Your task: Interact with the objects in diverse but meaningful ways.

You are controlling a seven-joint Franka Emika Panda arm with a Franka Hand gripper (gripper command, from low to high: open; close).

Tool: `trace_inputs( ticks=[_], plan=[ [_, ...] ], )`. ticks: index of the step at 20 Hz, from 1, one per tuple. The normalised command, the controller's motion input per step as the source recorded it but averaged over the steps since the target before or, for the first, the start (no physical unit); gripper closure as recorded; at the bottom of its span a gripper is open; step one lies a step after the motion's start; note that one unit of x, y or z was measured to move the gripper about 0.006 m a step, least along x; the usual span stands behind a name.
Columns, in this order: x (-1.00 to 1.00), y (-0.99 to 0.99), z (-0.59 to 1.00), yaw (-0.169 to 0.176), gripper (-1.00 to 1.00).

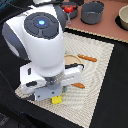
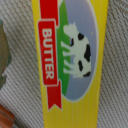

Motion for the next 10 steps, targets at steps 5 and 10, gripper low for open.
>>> trace_inputs(
  ticks=[5, 10],
  plan=[
    [0.19, 0.00, -0.03, -0.005, 1.00],
    [0.19, -0.01, -0.05, -0.005, 1.00]
  ],
)
